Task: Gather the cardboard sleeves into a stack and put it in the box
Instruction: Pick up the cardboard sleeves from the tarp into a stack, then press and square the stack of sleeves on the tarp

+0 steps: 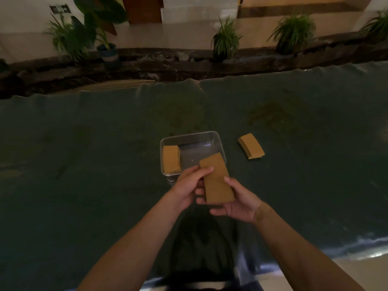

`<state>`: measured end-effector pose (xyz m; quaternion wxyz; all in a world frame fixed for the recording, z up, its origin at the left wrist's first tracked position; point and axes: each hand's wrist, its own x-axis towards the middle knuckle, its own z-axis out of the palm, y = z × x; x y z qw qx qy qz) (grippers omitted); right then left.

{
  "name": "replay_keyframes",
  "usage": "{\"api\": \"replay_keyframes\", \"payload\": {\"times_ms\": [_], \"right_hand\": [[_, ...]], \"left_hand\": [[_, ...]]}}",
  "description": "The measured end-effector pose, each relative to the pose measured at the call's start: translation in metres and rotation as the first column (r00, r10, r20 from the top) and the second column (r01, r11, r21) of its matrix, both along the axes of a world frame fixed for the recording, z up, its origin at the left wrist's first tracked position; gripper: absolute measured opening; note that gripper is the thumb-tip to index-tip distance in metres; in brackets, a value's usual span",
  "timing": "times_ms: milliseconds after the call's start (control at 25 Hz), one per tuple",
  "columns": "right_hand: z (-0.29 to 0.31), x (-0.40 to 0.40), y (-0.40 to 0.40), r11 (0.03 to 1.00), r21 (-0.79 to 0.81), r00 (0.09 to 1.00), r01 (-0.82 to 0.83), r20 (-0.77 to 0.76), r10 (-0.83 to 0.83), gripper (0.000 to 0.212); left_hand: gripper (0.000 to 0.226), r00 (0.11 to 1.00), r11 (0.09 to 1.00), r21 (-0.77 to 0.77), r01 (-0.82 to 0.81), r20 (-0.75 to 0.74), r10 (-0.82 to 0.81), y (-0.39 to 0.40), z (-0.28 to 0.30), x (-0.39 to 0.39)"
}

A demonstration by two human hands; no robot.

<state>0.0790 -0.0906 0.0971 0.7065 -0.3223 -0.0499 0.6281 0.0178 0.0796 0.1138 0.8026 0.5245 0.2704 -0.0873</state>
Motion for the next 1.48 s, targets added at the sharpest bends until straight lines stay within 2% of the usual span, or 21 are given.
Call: {"api": "replay_keyframes", "payload": {"times_ms": [40, 120, 200, 280, 320, 400, 480, 560, 720, 800, 880, 960, 1120, 1240, 1320, 1480], "right_hand": [[0.004, 0.014, -0.008, 0.998, -0.061, 0.998, -0.017, 0.066, 0.021, 0.063], [0.013, 0.047, -0.028, 0.952, -0.305, 0.962, 0.040, 0.270, 0.046, 0.064], [0.019, 0.081, -0.045, 0.839, -0.495, 0.837, 0.224, 0.539, 0.096, 0.048], [0.019, 0.108, -0.060, 0.798, -0.523, 0.736, 0.300, 0.659, 0.155, 0.030], [0.017, 0.126, -0.070, 0.800, -0.520, 0.721, 0.300, 0.672, 0.166, 0.027], [0.013, 0.154, -0.085, 0.790, -0.537, 0.750, 0.296, 0.643, 0.156, 0.024], [0.008, 0.180, -0.096, 0.772, -0.561, 0.778, 0.298, 0.611, 0.144, 0.023], [-0.002, 0.204, -0.103, 0.756, -0.584, 0.789, 0.296, 0.595, 0.151, 0.025], [-0.027, 0.238, -0.101, 0.693, -0.679, 0.774, 0.241, 0.566, 0.285, 0.038], [-0.039, 0.252, -0.093, 0.620, -0.731, 0.709, 0.287, 0.597, 0.375, 0.044], [-0.049, 0.267, -0.083, 0.534, -0.746, 0.589, 0.397, 0.653, 0.475, 0.048], [-0.057, 0.280, -0.073, 0.458, -0.759, 0.481, 0.463, 0.649, 0.589, 0.048], [-0.074, 0.298, -0.055, 0.361, -0.793, 0.435, 0.490, 0.581, 0.688, 0.043], [-0.085, 0.303, -0.048, 0.349, -0.772, 0.370, 0.531, 0.582, 0.725, 0.033], [-0.092, 0.304, -0.046, 0.366, -0.742, 0.334, 0.561, 0.608, 0.720, 0.030], [-0.102, 0.305, -0.046, 0.378, -0.710, 0.324, 0.594, 0.641, 0.696, 0.029]], "left_hand": [[0.029, 0.999, 0.999, 0.026, -0.032, -0.005, 0.032, -0.008, 0.000, 0.012], [0.025, 0.994, 0.990, 0.101, -0.101, -0.036, 0.105, -0.029, -0.003, 0.043], [0.026, 0.986, 0.975, 0.175, -0.134, -0.074, 0.149, -0.050, -0.006, 0.076], [0.023, 0.980, 0.963, 0.228, -0.144, -0.104, 0.171, -0.068, -0.012, 0.107], [0.022, 0.977, 0.960, 0.237, -0.150, -0.115, 0.181, -0.081, -0.015, 0.126], [0.026, 0.968, 0.962, 0.225, -0.156, -0.159, 0.194, -0.097, -0.023, 0.155], [0.034, 0.955, 0.974, 0.151, -0.171, -0.219, 0.201, -0.109, -0.033, 0.176], [0.030, 0.946, 0.980, 0.078, -0.184, -0.256, 0.198, -0.118, -0.042, 0.192], [0.016, 0.931, 0.968, 0.183, -0.169, -0.292, 0.218, -0.121, -0.069, 0.218], [0.012, 0.927, 0.954, 0.264, -0.143, -0.303, 0.223, -0.119, -0.080, 0.234], [0.008, 0.920, 0.933, 0.337, -0.127, -0.313, 0.238, -0.115, -0.088, 0.253], [0.015, 0.908, 0.899, 0.427, -0.093, -0.333, 0.252, -0.113, -0.098, 0.271], [0.017, 0.866, 0.834, 0.552, 0.015, -0.423, 0.265, -0.111, -0.119, 0.297], [0.028, 0.852, 0.785, 0.618, 0.038, -0.431, 0.298, -0.111, -0.131, 0.305], [0.027, 0.859, 0.742, 0.667, 0.068, -0.417, 0.297, -0.111, -0.135, 0.308], [0.025, 0.859, 0.673, 0.721, 0.163, -0.439, 0.262, -0.112, -0.139, 0.314]]}}
